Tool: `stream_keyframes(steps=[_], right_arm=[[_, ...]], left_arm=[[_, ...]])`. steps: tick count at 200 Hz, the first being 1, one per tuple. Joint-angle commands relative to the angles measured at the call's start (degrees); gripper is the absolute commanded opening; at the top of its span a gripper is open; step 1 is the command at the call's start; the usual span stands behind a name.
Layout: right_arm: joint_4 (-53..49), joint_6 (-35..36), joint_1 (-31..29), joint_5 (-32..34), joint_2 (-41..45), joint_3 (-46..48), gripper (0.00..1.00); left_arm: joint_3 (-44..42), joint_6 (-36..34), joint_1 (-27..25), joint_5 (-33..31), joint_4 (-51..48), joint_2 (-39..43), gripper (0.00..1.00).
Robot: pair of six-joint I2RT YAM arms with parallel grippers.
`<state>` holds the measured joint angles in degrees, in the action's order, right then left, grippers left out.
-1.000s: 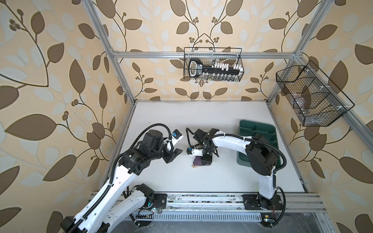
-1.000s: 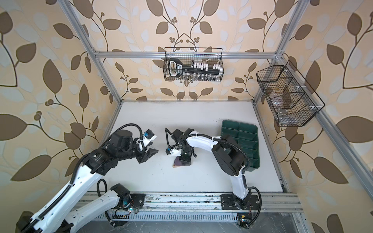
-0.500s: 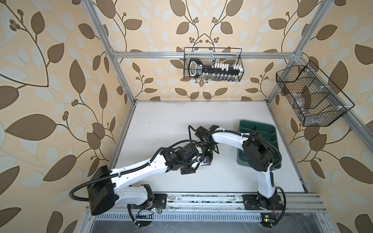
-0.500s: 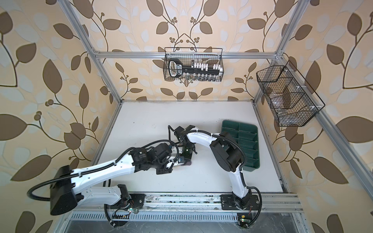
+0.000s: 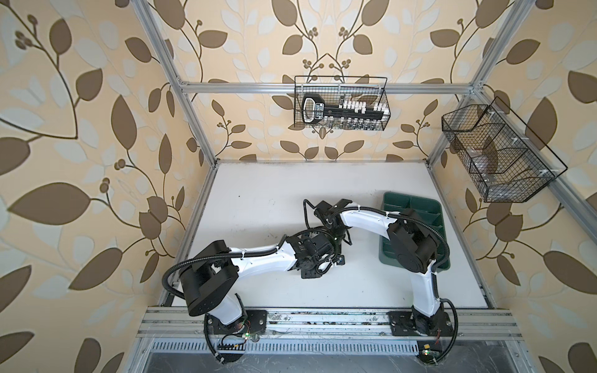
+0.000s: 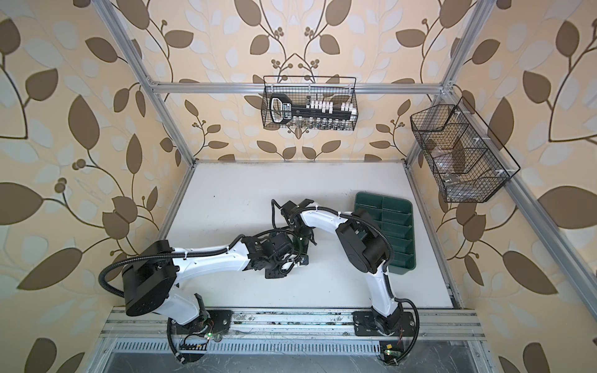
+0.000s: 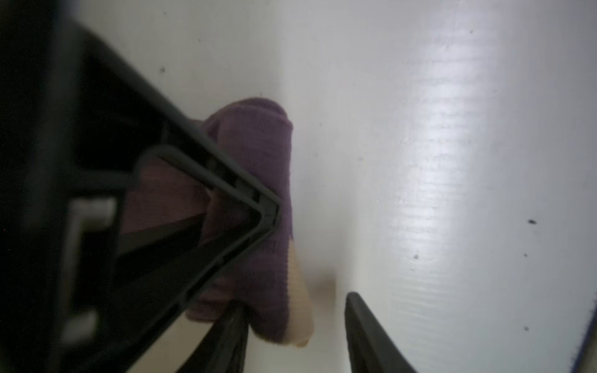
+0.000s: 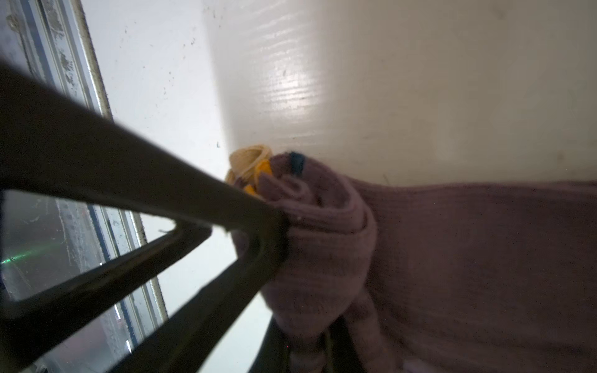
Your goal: Roll the socks
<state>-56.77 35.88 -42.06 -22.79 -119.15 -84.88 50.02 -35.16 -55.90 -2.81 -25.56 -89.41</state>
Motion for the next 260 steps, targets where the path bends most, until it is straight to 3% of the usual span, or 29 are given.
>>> stream_keyframes(steps=[1,28,55,106,127,161,223,245,260], right_arm=[[4.85,1.48,-0.26,6.22,-5.45,3.05,0.12],[4.83,1.53,-0.30,5.60,-3.31,3.89,0.12],[5.95,1.57,-0.56,2.50,0.82,6.00,0.14],[7.87,-0.99,0.94,3.15,6.56,10.05,0.25],[11.20,-2.92,1.77,4.91,12.17,13.50,0.33],[18.33,-7.27,4.95,7.50,22.94,20.73,0.35],[34.86,-21.16,12.71,32.86,41.70,29.09,0.34],[49.00,-19.91,11.15,29.96,54.93,40.34,0.35],[56.50,-17.82,9.77,23.87,62.73,47.68,0.48]], left_arm=[[1.87,1.65,0.57,-0.26,2.58,-2.93,0.36],[4.14,3.39,0.88,-1.50,0.64,-6.58,0.12],[4.43,5.06,1.36,-2.20,0.98,-7.56,0.00],[4.61,5.80,4.68,1.28,-1.37,-7.54,0.00],[4.83,5.46,7.18,5.08,-2.64,-7.28,0.00],[6.67,4.54,11.74,12.39,-4.94,-7.33,0.00],[12.38,1.71,18.01,21.94,-11.89,-11.19,0.00],[17.34,0.44,20.36,26.62,-17.56,-15.59,0.00],[21.14,-0.19,21.63,29.00,-21.36,-19.17,0.00]])
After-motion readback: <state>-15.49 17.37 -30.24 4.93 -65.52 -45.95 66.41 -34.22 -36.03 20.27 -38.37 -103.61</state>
